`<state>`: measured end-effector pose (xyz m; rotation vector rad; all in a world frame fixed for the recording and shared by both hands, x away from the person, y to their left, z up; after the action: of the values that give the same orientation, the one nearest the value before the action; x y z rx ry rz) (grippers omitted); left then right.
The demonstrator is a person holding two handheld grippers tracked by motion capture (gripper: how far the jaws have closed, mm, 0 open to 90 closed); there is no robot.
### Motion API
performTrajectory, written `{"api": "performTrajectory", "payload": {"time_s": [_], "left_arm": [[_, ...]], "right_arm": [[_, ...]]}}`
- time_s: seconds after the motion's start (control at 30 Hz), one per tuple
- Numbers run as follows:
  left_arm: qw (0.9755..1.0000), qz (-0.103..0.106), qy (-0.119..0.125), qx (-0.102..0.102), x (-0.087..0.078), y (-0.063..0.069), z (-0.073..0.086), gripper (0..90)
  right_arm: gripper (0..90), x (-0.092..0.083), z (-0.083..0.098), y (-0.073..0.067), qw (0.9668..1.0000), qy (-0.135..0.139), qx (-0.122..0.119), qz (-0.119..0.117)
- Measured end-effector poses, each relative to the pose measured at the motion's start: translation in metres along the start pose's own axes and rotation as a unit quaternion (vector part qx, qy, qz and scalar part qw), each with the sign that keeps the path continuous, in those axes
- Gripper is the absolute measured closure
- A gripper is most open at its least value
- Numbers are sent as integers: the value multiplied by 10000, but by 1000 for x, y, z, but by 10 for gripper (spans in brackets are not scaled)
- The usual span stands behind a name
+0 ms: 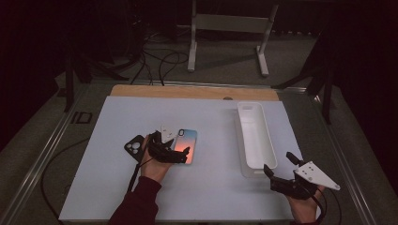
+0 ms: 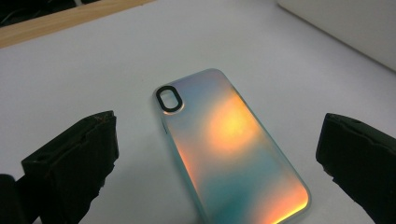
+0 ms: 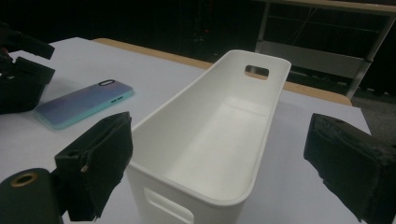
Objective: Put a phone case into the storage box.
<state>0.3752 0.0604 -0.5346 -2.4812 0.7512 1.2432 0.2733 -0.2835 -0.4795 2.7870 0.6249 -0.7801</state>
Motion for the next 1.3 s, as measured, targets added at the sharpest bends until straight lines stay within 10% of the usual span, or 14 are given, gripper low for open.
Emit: {"api": "performTrajectory", "payload": {"time_s": [1.3], "left_arm": [[9986, 53, -469, -258, 40, 15, 0, 0]], "right_arm": [[79, 17, -12, -10, 9994, 52, -75, -336]]}}
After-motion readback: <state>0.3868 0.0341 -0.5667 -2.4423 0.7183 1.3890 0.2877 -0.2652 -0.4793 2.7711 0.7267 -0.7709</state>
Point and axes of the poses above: each handheld gripper's, and its own axes: x roughly forward along the jaws, z roughly out of its underside, y roughly to its right, the point moved 7 cm from there along x, roughly forward along the jaws, and after that the axes turned 15 degrees about -y, right-handed, at the moved point
